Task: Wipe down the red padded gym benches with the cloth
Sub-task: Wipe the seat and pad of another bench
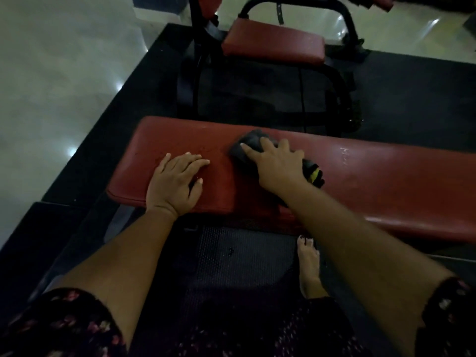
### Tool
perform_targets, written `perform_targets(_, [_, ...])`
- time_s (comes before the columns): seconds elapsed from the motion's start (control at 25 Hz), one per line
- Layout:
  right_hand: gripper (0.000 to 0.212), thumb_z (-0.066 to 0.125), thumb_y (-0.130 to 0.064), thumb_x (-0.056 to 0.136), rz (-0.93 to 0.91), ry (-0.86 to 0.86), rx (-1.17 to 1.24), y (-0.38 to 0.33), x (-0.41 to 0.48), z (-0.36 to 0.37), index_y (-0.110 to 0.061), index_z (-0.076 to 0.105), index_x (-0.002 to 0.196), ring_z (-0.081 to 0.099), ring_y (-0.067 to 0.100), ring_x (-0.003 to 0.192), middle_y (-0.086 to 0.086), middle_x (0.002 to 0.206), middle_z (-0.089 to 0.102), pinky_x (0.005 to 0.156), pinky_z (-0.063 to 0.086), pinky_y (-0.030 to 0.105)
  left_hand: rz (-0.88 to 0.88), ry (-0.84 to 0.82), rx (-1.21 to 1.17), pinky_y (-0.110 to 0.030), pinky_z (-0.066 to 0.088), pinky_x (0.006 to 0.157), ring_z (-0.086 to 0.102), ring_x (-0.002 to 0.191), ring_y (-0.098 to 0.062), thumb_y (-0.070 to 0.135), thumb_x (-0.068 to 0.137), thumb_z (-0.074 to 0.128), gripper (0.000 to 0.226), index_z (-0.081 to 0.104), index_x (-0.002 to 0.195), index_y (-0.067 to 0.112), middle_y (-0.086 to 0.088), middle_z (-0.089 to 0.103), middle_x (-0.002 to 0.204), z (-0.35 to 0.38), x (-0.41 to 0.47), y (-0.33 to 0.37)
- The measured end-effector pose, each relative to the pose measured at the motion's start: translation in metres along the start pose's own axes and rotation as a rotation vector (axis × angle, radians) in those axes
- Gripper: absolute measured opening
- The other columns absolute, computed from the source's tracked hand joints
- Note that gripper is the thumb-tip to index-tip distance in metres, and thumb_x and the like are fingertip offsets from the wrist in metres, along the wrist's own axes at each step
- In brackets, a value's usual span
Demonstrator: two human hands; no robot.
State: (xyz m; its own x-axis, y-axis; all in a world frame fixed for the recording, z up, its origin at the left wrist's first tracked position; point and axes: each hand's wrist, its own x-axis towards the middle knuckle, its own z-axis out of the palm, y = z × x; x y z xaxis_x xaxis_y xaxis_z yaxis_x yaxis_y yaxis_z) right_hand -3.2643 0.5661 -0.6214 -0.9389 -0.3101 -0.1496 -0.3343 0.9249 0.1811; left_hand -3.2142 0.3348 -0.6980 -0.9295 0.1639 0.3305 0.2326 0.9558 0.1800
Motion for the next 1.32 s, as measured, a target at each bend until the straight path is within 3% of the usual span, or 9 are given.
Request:
perform_targets(0.24, [0.081,0.052,-0.025,0.096,-0.039,-0.067,0.060,-0.020,-0.091,0.010,-0.045,-0.003,0.152,0.025,0.041,0.132,0.004,0.162,0.003,0.093,0.036,0.056,-0.009,-0.181,0.006,-0.052,0.016,0.119,0.033,0.144,-0.025,0.044,0.084,0.029,0.067,0.039,0.149,0.030,0.002,0.034,0.157,-0.018,0.002,0.001])
perform_targets(0.4, [0.075,0.048,-0.025,0.101,-0.077,-0.107,0.045,-0.050,-0.118,0.010,-0.040,-0.003,0.154,0.023,0.043,0.133,0.009,0.162,-0.003,0.093,0.036,0.058,-0.164,-0.117,0.038,-0.051,0.010,0.119,0.028,0.146,-0.026,0.049,0.084,0.026,0.069,0.042,0.148,0.027,-0.002,0.035,0.157,-0.031,0.005,-0.027])
perform_targets(0.56, [0.071,0.049,-0.028,0.100,-0.110,-0.044,0.031,-0.057,-0.078,0.003,-0.043,0.005,0.154,0.027,0.042,0.129,0.007,0.160,0.007,0.092,0.037,0.058,-0.349,-0.151,0.054,-0.049,0.009,0.121,0.017,0.150,-0.023,0.048,0.093,0.027,0.064,0.032,0.153,0.025,-0.003,0.024,0.162,-0.020,0.003,-0.060])
perform_targets(0.72, [0.067,0.048,-0.027,0.099,-0.042,-0.003,0.062,-0.042,-0.005,-0.003,-0.051,0.012,0.150,0.035,0.037,0.121,0.000,0.155,0.021,0.086,0.040,0.053,-0.363,-0.087,0.039,-0.044,0.012,0.121,0.022,0.149,-0.023,0.050,0.089,0.023,0.067,0.036,0.151,0.029,-0.001,0.029,0.160,-0.010,0.000,-0.062])
perform_targets(1.0, [0.067,0.048,-0.029,0.097,0.147,-0.043,0.080,-0.040,0.091,-0.021,-0.047,0.014,0.151,0.035,0.039,0.124,0.003,0.148,0.033,0.092,0.038,0.062,-0.363,-0.052,0.037,-0.040,0.011,0.121,0.023,0.148,-0.018,0.057,0.084,0.017,0.072,0.037,0.150,0.034,0.003,0.032,0.159,-0.010,-0.003,-0.063])
perform_targets(1.12, [0.063,0.043,-0.029,0.100,0.066,-0.046,0.006,-0.058,0.108,-0.026,-0.046,0.013,0.152,0.033,0.041,0.127,0.007,0.150,0.033,0.094,0.035,0.065,-0.368,-0.048,0.023,-0.038,0.009,0.120,0.025,0.147,-0.017,0.057,0.085,0.018,0.071,0.039,0.149,0.034,0.004,0.033,0.158,-0.011,-0.002,-0.063])
perform_targets(1.32, [0.068,0.048,-0.030,0.097,-0.130,-0.021,-0.031,-0.059,0.068,-0.025,-0.048,0.010,0.151,0.031,0.039,0.130,0.003,0.154,0.025,0.095,0.039,0.058,-0.357,-0.043,0.021,-0.040,0.012,0.120,0.027,0.147,-0.019,0.057,0.085,0.019,0.070,0.040,0.148,0.033,0.003,0.034,0.158,-0.011,-0.001,-0.062])
